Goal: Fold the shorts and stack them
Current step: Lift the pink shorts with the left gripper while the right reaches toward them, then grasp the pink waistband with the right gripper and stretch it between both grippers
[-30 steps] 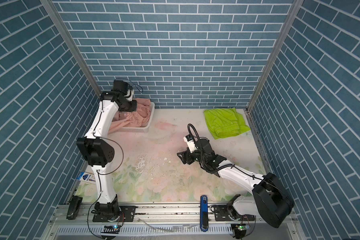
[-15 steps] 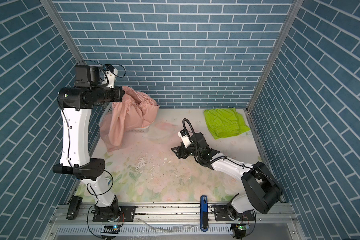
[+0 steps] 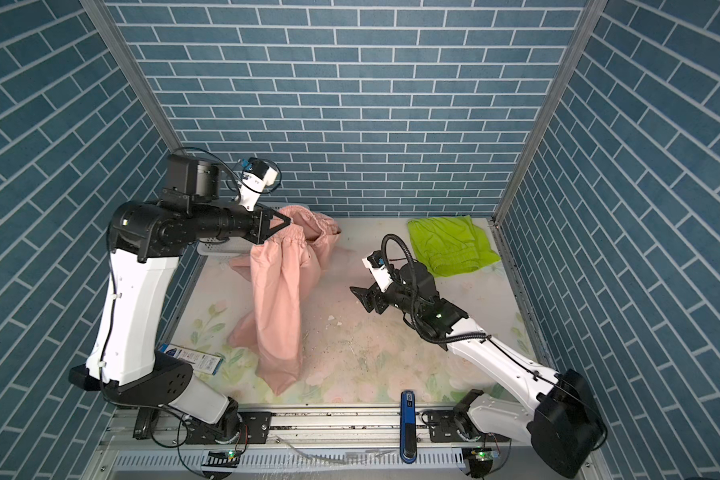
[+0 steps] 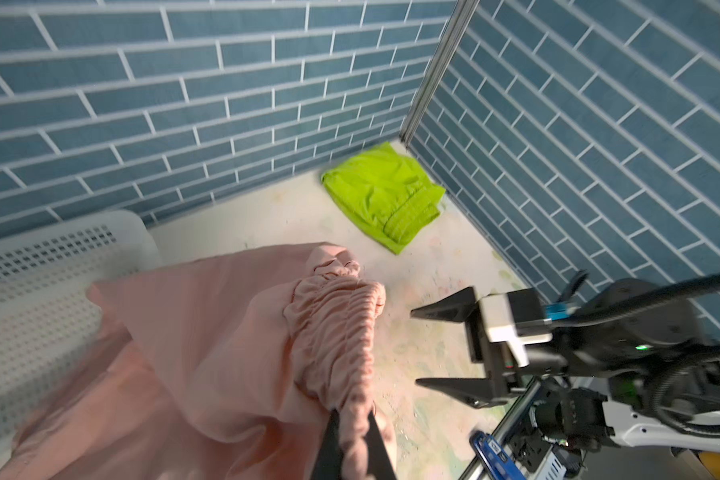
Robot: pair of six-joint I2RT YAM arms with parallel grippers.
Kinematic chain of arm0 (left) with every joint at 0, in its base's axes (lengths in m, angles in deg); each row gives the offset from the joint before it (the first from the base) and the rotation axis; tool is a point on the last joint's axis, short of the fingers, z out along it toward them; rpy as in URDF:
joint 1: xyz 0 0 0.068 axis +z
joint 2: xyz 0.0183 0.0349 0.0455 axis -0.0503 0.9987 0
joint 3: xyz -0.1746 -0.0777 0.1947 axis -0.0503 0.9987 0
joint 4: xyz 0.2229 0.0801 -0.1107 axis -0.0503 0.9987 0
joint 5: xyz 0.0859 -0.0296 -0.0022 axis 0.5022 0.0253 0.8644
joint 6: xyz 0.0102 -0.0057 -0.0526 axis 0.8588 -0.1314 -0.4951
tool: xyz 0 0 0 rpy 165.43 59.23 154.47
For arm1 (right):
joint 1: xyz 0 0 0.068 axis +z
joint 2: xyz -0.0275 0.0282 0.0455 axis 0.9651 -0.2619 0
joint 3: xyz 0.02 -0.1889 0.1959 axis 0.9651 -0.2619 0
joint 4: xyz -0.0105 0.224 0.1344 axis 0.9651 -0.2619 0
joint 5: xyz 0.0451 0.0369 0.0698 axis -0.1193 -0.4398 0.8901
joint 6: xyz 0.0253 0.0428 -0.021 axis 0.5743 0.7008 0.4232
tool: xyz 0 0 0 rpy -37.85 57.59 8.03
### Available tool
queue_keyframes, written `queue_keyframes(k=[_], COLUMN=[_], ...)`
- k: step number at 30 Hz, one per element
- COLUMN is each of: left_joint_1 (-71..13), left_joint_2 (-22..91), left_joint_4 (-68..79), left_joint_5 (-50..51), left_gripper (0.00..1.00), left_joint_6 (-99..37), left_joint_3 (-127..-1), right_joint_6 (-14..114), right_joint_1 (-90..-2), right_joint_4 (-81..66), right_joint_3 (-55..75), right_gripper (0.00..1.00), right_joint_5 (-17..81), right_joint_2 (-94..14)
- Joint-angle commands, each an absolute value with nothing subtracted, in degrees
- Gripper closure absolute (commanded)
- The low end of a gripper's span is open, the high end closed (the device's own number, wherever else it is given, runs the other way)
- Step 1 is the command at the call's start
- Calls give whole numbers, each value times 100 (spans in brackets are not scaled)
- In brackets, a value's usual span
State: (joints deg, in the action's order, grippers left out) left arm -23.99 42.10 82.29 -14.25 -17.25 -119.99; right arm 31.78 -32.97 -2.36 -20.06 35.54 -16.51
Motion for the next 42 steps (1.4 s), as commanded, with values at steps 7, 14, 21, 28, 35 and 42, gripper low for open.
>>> queue_keyframes(k=[7,14,21,28,35,42], left_joint_1=[-2372,-2380,-2388,-2376,-2271,-2226], left_joint_2=[3972,4735,4603,4326,4711,5557], left_joint_4=[7026,7355,7331,7104,6859,7542], left_joint_5=[-519,-1087,-1509,-1474,184,-937], left_gripper=[100,100,100,100,100,100], left_joint_6=[-1153,-838,-670,-494,-701,-634], left_joint_3=[-10188,-10969,-10635,-10169,-10563,-12688], right_joint_6=[2426,2161,1819,1932,1442,1032], right_joint_1=[-3271,-3296,-3317,-3564,-4055,-4146], right_joint_4=[-491,288,765,649,-1123,-3081], right_joint_3=[-1702,-298,1198,2097,1971,2247], right_gripper=[21,19,18,81,100,100], right_joint_5=[3150,3263,3489,4069,2871,2534], right_joint_2=[-2159,-4106,-5658,-6245,-4797,-3168])
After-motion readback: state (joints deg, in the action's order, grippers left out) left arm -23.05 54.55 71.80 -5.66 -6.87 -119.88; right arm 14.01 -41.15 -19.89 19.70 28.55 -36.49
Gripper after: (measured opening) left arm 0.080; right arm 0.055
